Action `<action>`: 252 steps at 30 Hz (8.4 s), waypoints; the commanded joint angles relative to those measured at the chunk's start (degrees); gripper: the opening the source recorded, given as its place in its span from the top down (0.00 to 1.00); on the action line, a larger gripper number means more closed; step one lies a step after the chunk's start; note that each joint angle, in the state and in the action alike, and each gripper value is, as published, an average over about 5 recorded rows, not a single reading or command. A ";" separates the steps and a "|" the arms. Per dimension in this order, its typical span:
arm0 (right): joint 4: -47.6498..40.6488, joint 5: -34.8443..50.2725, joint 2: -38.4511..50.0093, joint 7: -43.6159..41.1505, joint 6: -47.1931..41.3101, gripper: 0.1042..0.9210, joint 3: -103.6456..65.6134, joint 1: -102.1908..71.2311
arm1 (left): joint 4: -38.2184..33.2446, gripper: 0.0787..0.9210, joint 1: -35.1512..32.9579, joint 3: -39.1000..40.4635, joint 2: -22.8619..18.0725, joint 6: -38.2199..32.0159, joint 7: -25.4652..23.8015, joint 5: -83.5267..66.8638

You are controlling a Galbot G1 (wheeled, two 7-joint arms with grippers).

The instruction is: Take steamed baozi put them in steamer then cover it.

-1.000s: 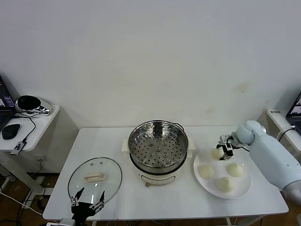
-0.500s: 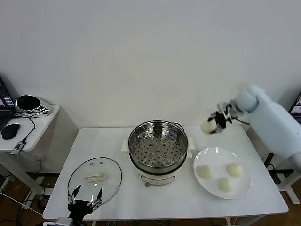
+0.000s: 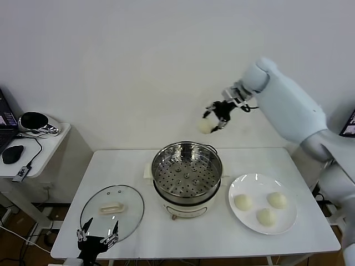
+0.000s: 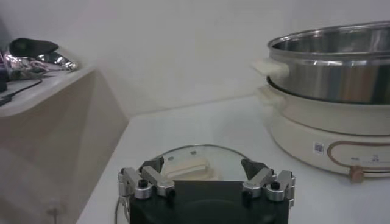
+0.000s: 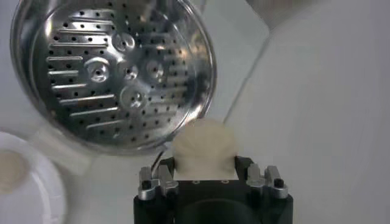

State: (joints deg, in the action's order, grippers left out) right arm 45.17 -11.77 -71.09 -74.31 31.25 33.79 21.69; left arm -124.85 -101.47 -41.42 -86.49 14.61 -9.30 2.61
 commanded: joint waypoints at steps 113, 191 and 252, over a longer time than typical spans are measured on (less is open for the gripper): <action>34.09 1.68 28.81 1.25 -54.65 0.12 4.19 -25.69 | -1.39 0.12 -2.34 1.22 0.25 0.85 -0.66 1.07; 30.74 0.31 30.90 1.86 -54.34 0.53 1.48 -26.30 | 0.99 0.12 -0.59 2.05 -0.24 0.78 -1.12 2.04; 12.04 20.57 -11.62 4.04 -67.93 0.52 27.43 -1.38 | -3.71 0.12 2.11 0.90 -1.53 2.31 -0.76 1.41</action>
State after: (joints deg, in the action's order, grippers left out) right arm 60.56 9.62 -79.49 -71.11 -36.46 61.76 22.22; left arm -129.11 -99.59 -40.63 -88.04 16.87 -10.06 4.07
